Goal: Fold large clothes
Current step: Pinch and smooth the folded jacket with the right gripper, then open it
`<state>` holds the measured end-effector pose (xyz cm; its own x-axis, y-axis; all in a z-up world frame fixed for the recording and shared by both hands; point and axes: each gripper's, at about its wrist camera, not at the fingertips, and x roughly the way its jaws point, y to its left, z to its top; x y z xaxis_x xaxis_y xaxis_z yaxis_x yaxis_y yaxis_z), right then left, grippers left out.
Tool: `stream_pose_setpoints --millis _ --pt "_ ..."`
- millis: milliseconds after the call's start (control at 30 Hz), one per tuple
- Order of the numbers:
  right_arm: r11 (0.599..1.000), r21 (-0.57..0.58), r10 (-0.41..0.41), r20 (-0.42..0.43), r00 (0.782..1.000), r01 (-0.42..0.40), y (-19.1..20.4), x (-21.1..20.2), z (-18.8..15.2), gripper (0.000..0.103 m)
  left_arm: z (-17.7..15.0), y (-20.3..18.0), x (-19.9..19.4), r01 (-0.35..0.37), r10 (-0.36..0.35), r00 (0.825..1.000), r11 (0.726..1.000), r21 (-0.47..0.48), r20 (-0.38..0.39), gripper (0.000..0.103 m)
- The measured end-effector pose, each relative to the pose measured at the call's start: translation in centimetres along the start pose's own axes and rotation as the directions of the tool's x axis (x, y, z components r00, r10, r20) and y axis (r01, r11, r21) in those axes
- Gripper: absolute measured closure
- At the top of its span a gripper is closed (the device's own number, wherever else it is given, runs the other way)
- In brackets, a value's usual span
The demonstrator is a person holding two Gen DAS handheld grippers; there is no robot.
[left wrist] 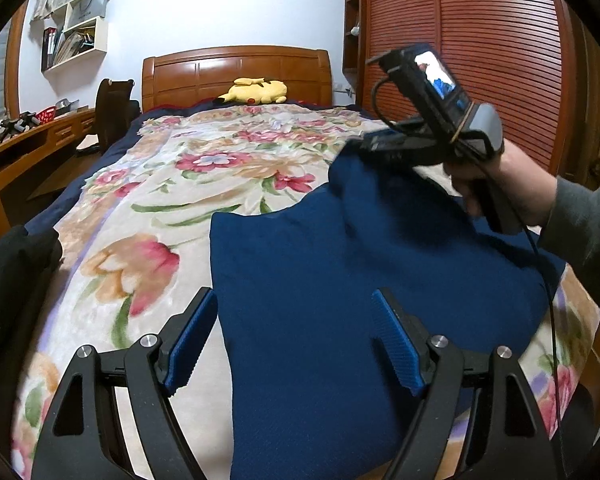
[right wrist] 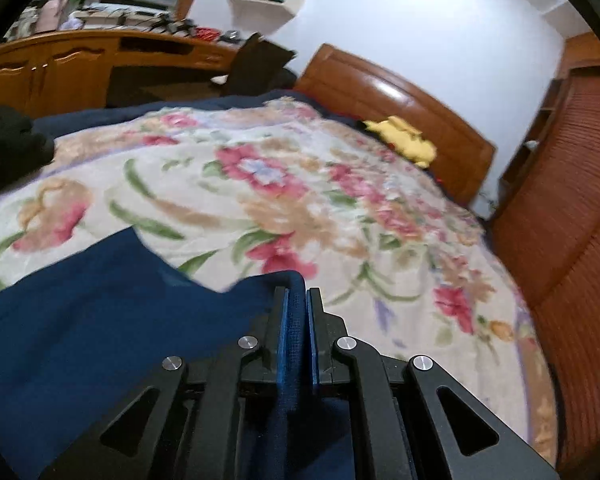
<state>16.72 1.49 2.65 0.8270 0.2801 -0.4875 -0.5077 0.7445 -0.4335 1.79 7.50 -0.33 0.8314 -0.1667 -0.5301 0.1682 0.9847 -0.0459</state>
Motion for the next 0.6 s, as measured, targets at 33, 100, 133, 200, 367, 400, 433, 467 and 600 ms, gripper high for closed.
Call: stream_pose_setpoints --millis 33,100,133,200,367,400,433,467,600 --pt "0.999 0.02 0.027 -0.023 0.999 -0.026 -0.5 0.1 0.4 0.063 0.1 -0.1 -0.1 0.003 -0.003 1.0 1.0 -0.001 0.006 0.023" --pt "0.999 0.049 0.008 -0.031 0.999 -0.007 -1.4 0.3 -0.1 0.041 0.2 -0.2 -0.3 0.006 -0.006 1.0 1.0 -0.004 0.016 0.023" --pt "0.998 0.059 -0.009 -0.028 1.0 0.011 -2.4 0.0 -0.1 0.036 0.3 -0.4 -0.4 0.012 -0.012 1.0 1.0 -0.006 0.023 0.023" --pt "0.995 0.092 -0.025 -0.038 0.999 0.029 -4.1 0.1 -0.3 0.035 0.4 -0.6 -0.5 0.02 -0.019 0.999 1.0 -0.007 0.033 0.023" --pt "0.978 0.174 -0.094 -0.133 0.987 0.116 -8.6 0.5 -1.9 0.035 0.8 -1.5 -0.4 0.036 -0.036 0.998 0.999 -0.009 0.047 0.023" --pt "0.973 0.19 -0.098 -0.157 0.983 0.128 -9.4 1.0 -2.4 0.035 0.8 -1.7 -0.2 0.039 -0.038 0.998 0.999 -0.009 0.047 0.023" --pt "0.969 0.206 -0.101 -0.184 0.978 0.139 -10.3 1.8 -3.0 0.035 0.9 -1.9 -0.1 0.041 -0.04 0.998 0.999 -0.008 0.046 0.023" --pt "0.964 0.219 -0.105 -0.216 0.971 0.153 -11.3 2.5 -3.7 0.035 0.9 -2.1 0.1 0.042 -0.041 0.998 0.999 -0.007 0.045 0.023" --pt "0.945 0.276 -0.08 -0.327 0.942 0.176 -14.3 5.8 -6.3 0.035 0.7 -2.8 1.0 0.039 -0.039 0.999 0.999 0.005 0.025 0.023"
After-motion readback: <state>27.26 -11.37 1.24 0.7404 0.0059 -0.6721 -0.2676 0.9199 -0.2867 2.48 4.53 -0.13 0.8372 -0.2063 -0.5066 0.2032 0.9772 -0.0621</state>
